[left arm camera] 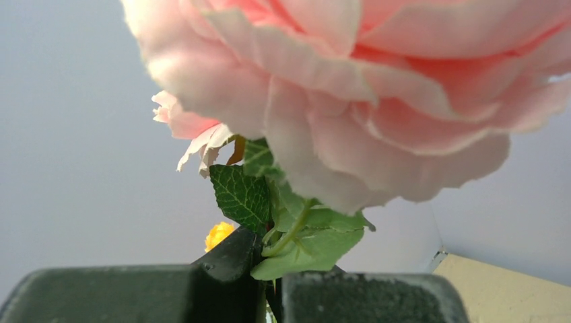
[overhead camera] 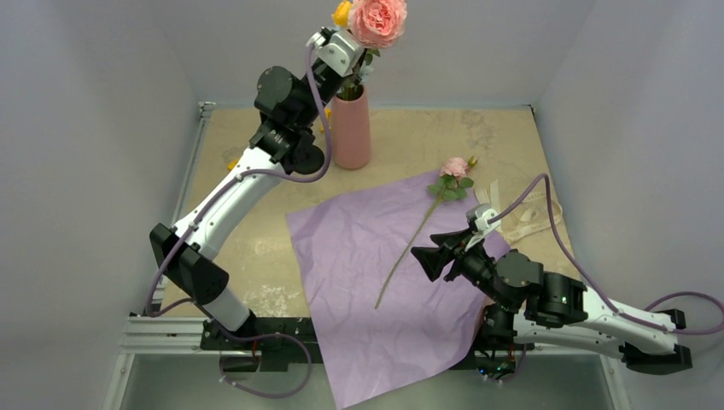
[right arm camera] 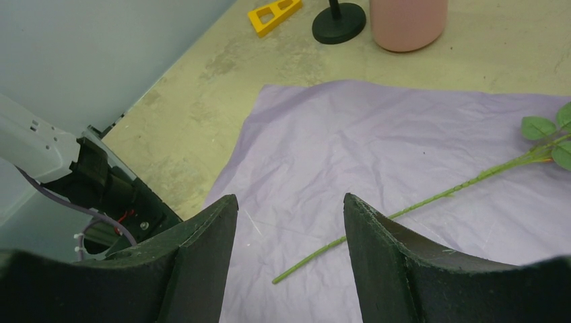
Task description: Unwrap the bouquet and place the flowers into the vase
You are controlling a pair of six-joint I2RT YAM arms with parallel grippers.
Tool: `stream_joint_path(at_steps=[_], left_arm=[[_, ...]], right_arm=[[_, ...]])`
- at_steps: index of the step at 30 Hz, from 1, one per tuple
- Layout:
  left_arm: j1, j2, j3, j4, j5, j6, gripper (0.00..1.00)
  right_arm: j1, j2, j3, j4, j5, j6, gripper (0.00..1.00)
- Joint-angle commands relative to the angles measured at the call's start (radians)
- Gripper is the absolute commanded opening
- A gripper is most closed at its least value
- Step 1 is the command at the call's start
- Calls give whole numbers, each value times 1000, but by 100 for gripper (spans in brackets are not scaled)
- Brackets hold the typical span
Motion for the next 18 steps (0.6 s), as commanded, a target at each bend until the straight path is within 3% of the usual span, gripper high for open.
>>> stream_joint_path(at_steps=[1,18], left_arm=[[17,20,9,38,-10,-11,0],[23,78,-127,26,-57,16,0]], right_arm=[[5,-16,-5,27,10,13,63],[6,-24,-4,13,19,12,63]])
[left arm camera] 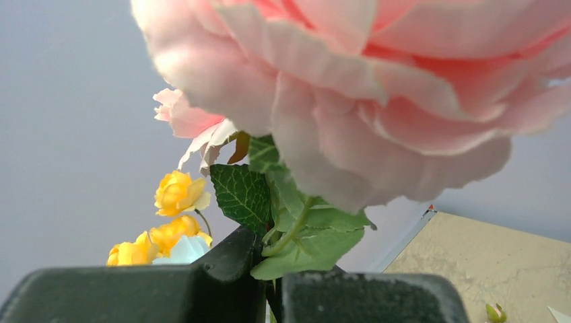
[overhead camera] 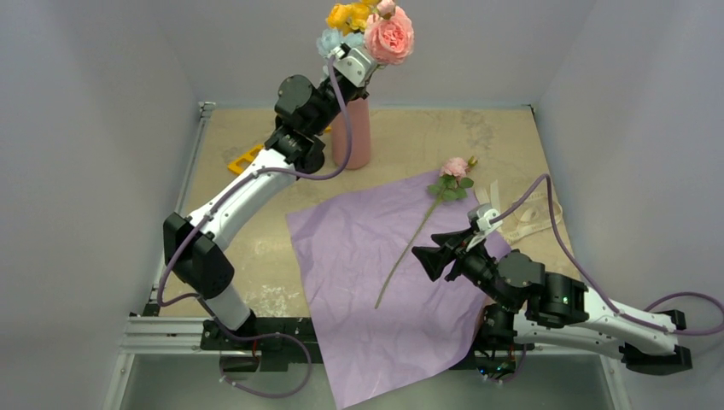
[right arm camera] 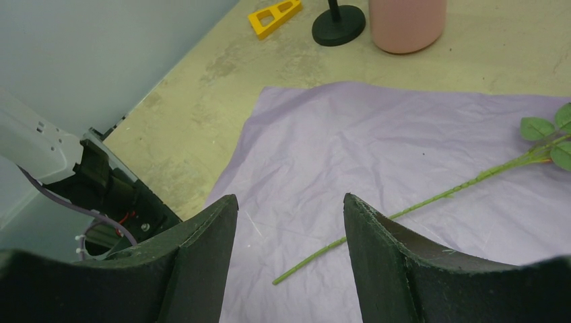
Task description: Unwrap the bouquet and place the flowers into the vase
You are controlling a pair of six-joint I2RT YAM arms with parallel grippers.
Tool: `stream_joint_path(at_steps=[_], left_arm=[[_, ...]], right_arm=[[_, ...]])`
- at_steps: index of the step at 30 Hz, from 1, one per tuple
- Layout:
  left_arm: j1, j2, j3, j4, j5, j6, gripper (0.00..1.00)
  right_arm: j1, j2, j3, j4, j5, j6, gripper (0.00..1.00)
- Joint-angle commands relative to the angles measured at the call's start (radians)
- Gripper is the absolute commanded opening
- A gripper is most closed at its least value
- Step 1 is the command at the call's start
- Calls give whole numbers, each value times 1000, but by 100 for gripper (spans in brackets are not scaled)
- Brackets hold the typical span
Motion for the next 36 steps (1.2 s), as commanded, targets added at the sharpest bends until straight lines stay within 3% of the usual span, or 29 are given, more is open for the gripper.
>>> stream_joint_path(at_steps=[1,10,23,36], left_arm=[[11,24,-32,5,-42,13,0],[33,45,-47,41,-87,-33,0],[38,13,115,-63,-128,-139,0],[38,43,25,-42,-152,-121,0]], right_arm=[[5,-15,-3,14,17,13,63],[5,-13,3,9,17,13,63],[5,4,12,19,14,12,63],[5,-17,4,2,17,26,63]])
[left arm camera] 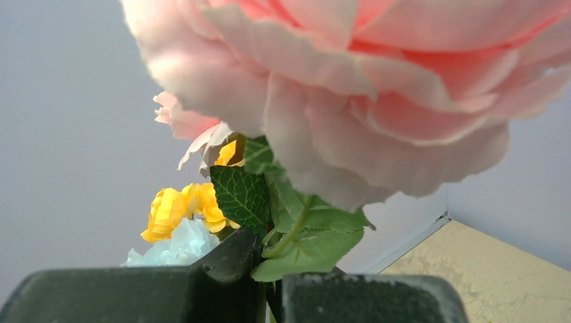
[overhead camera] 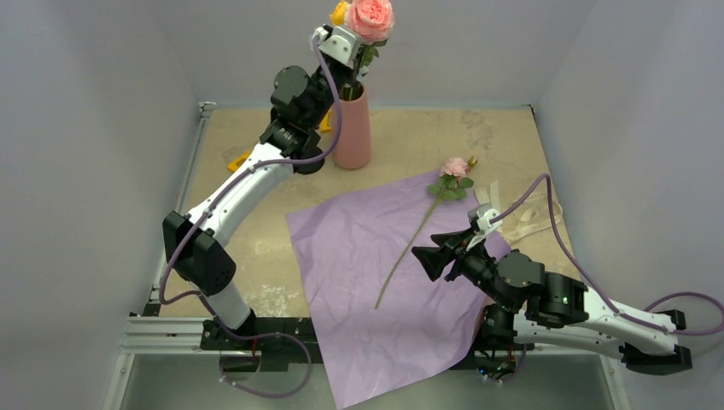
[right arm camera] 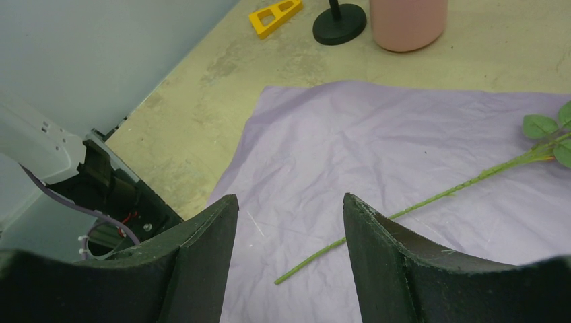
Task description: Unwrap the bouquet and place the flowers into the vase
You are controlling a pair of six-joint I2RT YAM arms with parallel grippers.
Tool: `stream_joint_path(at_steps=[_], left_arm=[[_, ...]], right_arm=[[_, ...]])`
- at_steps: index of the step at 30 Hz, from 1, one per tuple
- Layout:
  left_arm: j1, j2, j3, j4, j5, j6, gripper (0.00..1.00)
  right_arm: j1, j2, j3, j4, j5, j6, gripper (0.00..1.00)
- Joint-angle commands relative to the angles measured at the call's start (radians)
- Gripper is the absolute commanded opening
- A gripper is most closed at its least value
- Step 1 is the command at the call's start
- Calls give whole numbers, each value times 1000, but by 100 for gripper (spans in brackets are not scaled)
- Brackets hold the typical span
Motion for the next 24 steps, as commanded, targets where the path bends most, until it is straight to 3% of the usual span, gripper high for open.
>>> stream_joint_path(at_steps=[1,10,24], left_arm=[[4,28,-39,34,-17,8,0],[14,91,-33,15,-69,1,0],[36,99,-162,38,-166,-3,0]], right_arm=[[5,-18,3,2,17,18,63],[6,-11,-1,9,14,20,63],[5,-17,-1,5,19,14,63]])
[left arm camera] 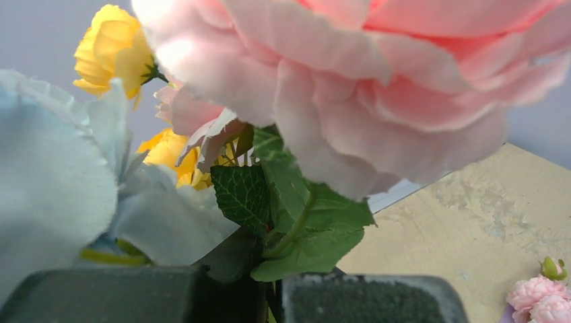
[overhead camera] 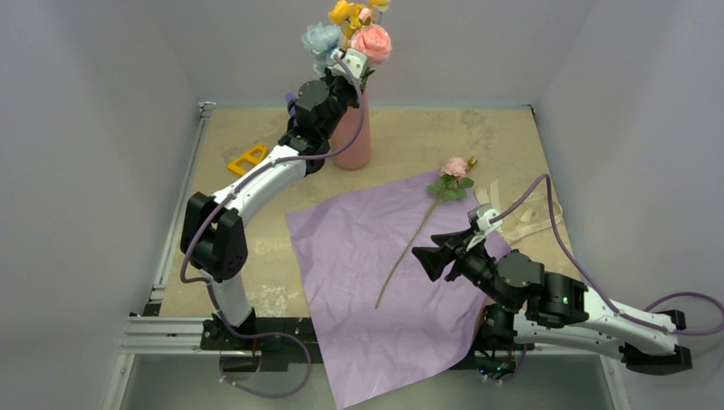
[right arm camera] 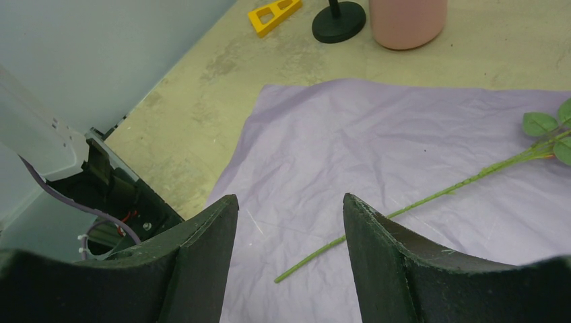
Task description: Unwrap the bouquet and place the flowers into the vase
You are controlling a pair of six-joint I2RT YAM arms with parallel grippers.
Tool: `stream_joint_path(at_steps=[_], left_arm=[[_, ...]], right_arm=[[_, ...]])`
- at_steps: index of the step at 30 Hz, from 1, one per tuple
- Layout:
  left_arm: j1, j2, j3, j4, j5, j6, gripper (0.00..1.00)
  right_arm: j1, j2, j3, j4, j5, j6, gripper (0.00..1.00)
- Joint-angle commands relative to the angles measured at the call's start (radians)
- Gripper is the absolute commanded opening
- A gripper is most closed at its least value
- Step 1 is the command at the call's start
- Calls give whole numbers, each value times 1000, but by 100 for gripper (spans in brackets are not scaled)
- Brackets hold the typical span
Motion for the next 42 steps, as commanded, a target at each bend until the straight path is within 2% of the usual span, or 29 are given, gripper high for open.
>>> stream_joint_path(at_steps=[1,4,6,9,12,14,22,25,31,35,38,42], left_arm=[[6,-15,-46,20,-47,-5,0],[6,-25,-77,31,-52,-15,0],[6,-33,-93,36,-53,-20,5],[5,-52,-116,38,-52,-26,17],[5,-74,-139,39,-53,-30,41],[6,-91,-154,42,-57,-36,50],[5,-171,-177,36,-53,-53,67],[5,-218,-181,27,-33,-75,72],[3,-332,-203,4,52,-110,77],[4,-390,-216,-55,136,-105,86],[3,-405,-236,-76,154,-85,83],[4,-383,-245,-72,89,-68,79]], right_arm=[[5,-17,-1,13,19,8,63],[6,-16,2,11,19,5,63],[6,-16,4,9,19,5,63],[6,-17,7,6,19,8,63],[5,-16,8,6,19,11,63],[5,-15,13,2,17,13,63],[6,-22,31,-22,26,28,62],[5,-27,40,-31,29,29,62],[6,-23,59,-28,35,13,63],[5,-4,67,-30,32,15,63],[6,3,68,-27,31,25,63],[6,0,60,-22,33,38,63]])
